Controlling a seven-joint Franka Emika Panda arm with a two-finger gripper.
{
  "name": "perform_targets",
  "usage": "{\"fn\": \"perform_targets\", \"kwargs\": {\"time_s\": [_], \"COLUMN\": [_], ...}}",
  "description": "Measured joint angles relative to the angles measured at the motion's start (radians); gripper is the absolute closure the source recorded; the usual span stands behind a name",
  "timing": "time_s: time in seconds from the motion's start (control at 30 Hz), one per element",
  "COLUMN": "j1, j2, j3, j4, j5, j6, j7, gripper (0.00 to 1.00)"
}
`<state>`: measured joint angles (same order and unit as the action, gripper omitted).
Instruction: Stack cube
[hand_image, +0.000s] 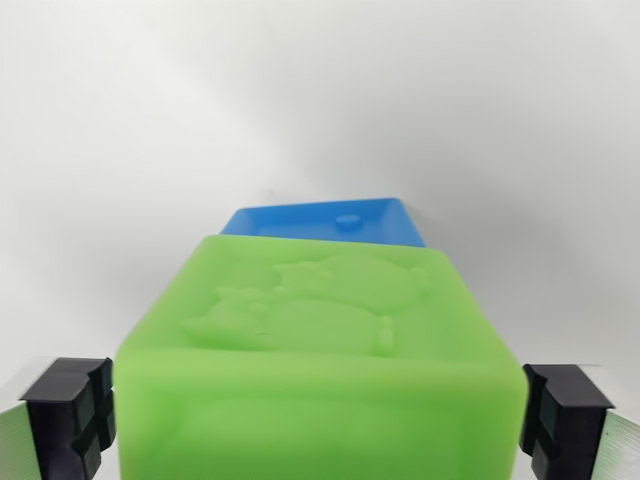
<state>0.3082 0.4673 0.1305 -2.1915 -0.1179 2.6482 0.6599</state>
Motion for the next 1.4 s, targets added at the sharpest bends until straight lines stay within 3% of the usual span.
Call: {"fn": "perform_targets", "kwargs": {"time_s": [0.53,1.4], "j1": [-0.005,-0.009], "j2": [-0.073,-0.278], "j3": [0.009,0.019], "j4": [-0.008,0.008], "j5": [0.015,0.075], "j6": [-0.06,-0.276], "j7": [-0.01,-0.05], "gripper": [0.0,0.0]}}
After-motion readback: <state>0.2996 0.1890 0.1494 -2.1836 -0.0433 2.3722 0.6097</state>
